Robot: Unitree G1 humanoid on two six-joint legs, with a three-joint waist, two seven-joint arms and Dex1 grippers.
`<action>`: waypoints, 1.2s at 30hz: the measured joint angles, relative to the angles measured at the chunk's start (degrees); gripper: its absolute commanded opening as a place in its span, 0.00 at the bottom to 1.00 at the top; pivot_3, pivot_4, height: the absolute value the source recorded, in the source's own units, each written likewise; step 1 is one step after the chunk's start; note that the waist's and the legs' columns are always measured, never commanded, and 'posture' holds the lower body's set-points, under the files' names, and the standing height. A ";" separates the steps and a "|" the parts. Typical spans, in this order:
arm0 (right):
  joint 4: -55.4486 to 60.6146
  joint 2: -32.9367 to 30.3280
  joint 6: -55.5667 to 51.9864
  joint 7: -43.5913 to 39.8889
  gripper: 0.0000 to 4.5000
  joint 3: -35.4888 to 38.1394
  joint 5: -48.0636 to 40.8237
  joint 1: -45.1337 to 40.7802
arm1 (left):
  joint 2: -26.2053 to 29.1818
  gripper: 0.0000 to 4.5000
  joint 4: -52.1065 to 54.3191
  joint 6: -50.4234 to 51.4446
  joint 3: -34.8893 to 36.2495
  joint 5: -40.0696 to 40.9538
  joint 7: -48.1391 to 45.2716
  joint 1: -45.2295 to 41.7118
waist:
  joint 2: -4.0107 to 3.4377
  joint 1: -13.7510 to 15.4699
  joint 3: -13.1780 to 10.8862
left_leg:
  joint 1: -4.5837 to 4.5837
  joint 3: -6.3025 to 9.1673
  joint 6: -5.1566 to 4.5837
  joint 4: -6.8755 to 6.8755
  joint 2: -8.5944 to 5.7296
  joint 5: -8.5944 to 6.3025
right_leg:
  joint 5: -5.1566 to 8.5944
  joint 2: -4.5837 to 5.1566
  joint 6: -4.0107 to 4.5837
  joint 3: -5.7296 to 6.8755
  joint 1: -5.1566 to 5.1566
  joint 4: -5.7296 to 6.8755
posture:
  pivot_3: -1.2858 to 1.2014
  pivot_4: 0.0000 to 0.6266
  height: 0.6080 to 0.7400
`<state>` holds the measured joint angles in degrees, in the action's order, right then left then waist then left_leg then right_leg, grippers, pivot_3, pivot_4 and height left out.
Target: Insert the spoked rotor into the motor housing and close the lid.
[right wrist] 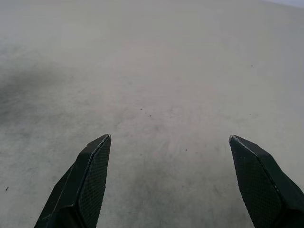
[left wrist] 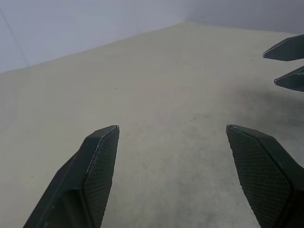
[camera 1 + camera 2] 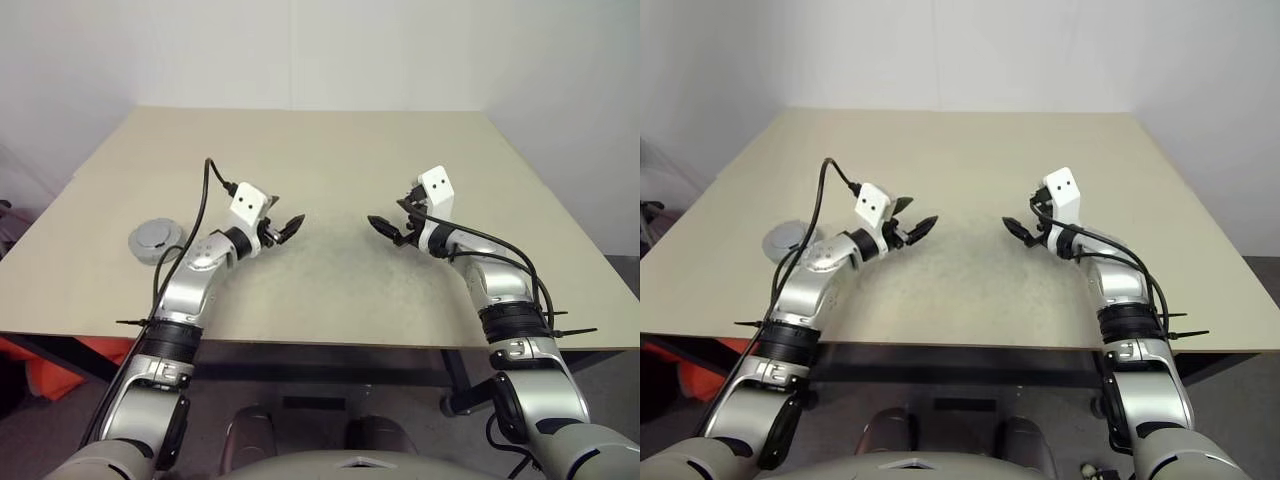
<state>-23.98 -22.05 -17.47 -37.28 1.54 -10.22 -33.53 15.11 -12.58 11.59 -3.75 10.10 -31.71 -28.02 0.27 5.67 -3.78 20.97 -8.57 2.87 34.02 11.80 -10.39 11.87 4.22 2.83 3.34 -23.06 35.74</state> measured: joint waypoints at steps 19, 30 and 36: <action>0.43 0.14 0.84 1.20 1.00 0.01 0.01 0.60 | 0.34 0.84 -1.19 -0.95 0.03 -0.30 -0.32 -0.88 | 0.00 0.00 0.00 | 0.01 0.00 -0.02 -0.01 0.00 -0.01 | 0.00 0.00 0.00 0.00 0.00 -0.03 | 0.52 0.00 1.00; 0.55 3.31 0.25 0.86 1.00 -1.31 0.02 0.74 | 1.86 0.84 -0.61 -1.40 2.27 -0.25 0.85 -0.10 | -0.02 -0.11 -0.01 | 0.01 0.00 -0.02 -0.02 0.01 -0.02 | 0.00 0.00 0.00 0.00 -0.01 -0.03 | 0.52 0.00 1.00; 0.55 3.11 0.29 1.89 1.00 -1.10 0.02 0.81 | 2.14 0.84 -1.36 -1.40 2.25 -0.25 0.47 -0.22 | -0.02 -0.04 -0.01 | 0.02 0.00 -0.03 -0.02 0.01 -0.02 | 0.00 0.02 -0.01 0.00 -0.01 -0.04 | 0.52 0.00 1.00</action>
<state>-23.43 -18.94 -17.19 -35.38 0.45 -10.20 -32.72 17.25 -13.94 10.19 -1.50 9.85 -31.24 -28.23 0.25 5.63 -3.79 20.99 -8.57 2.84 34.00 11.80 -10.41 11.87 4.23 2.82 3.34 -23.07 35.70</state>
